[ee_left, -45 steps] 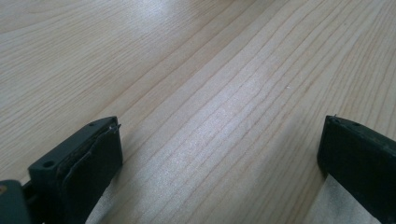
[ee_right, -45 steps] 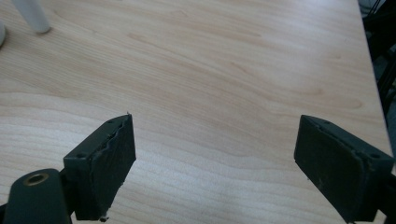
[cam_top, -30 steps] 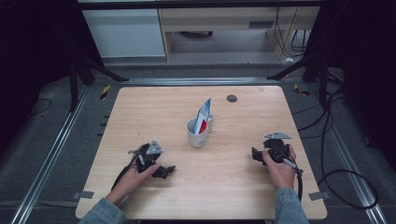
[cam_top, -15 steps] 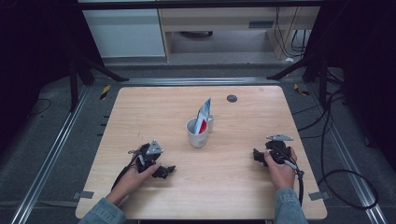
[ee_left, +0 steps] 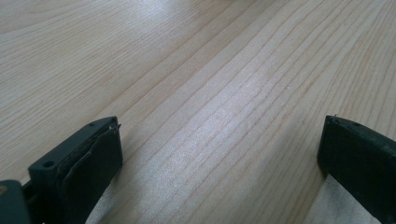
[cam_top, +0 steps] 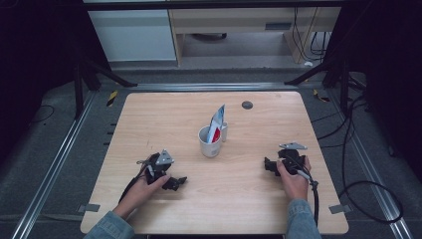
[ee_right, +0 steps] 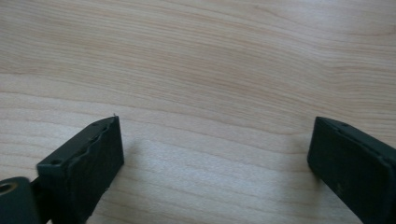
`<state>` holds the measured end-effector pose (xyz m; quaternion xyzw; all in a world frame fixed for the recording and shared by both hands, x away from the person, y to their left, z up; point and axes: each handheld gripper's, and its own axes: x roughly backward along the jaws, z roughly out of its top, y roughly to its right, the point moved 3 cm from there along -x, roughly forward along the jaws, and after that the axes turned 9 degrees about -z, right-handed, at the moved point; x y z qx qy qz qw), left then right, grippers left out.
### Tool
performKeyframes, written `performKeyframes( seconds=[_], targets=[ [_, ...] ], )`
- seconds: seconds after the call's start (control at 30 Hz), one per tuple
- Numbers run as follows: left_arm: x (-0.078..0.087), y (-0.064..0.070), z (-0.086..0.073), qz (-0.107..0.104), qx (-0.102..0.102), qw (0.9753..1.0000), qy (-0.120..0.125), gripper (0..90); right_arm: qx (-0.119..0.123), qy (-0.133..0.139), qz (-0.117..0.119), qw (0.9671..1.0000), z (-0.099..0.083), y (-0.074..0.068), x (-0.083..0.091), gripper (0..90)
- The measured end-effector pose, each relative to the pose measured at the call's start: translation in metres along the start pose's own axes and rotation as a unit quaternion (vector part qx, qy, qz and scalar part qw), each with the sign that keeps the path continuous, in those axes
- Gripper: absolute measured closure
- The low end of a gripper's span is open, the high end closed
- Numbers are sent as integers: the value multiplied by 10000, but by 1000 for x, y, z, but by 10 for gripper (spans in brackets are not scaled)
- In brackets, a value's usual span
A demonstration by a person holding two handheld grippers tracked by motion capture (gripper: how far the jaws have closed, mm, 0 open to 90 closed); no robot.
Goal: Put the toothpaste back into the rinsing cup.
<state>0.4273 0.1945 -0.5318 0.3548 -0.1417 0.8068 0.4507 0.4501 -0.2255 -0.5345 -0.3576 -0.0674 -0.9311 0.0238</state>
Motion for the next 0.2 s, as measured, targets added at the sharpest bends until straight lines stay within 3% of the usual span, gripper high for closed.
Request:
performKeyframes(
  seconds=[0.2],
  targets=[
    [0, 0, 0, 0, -1, 10000, 1, 0, -152, -82, -120, 9998, 1, -4, 0, 11]
  ],
)
